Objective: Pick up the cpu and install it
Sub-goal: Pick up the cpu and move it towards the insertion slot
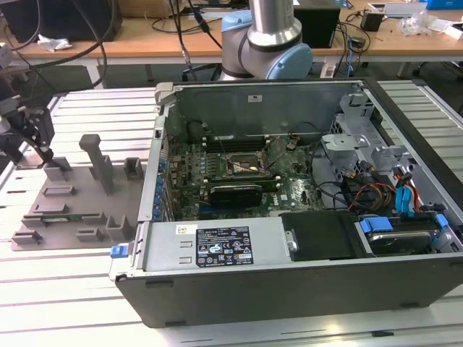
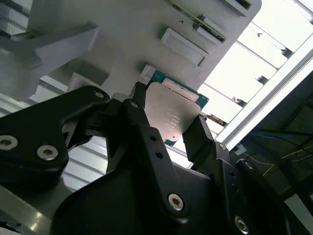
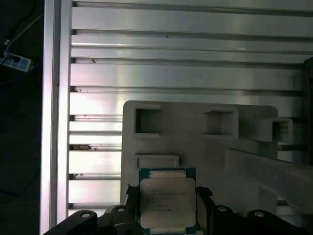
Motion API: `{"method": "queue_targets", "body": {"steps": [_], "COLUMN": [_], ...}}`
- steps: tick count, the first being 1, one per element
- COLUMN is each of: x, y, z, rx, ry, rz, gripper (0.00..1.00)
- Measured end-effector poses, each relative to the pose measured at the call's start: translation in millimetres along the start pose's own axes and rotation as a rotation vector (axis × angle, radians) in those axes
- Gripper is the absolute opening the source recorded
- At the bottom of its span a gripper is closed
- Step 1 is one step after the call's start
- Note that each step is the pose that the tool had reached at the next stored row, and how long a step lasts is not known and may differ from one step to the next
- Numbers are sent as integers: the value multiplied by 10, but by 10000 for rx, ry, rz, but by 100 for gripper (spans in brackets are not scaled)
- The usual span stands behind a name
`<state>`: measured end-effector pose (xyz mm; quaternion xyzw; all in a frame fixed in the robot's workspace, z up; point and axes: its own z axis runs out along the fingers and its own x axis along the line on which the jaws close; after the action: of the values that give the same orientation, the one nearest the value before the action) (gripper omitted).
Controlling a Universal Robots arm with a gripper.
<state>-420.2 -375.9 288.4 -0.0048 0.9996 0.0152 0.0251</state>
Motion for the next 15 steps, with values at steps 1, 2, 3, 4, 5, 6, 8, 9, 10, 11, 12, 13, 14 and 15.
{"method": "queue_targets", "body": {"steps": [1, 2, 3, 4, 5, 6, 8, 9, 10, 11, 12, 13, 14, 15], "x": [-1, -3, -3, -5, -6, -6, -8, -10, -11, -12, -13, -15, -17, -18], "y": [5, 8, 11, 17, 19, 22, 28, 32, 34, 39, 43, 46, 49, 53], "z": [-24, -38, -47, -75, -84, -95, -125, -149, -164, -188, -208, -228, -247, -268], "rx": [0, 0, 0, -1, -1, 0, 0, 0, -1, -1, -1, 0, 0, 0], "ry": [0, 0, -1, -1, -1, -1, 0, 0, 0, -1, 0, 0, 0, 0], "rz": [0, 0, 1, 0, 0, 1, 1, 0, 0, 0, 1, 1, 0, 1], "gripper": [55, 55, 55, 55, 55, 55, 55, 55, 55, 55, 55, 55, 55, 55]}}
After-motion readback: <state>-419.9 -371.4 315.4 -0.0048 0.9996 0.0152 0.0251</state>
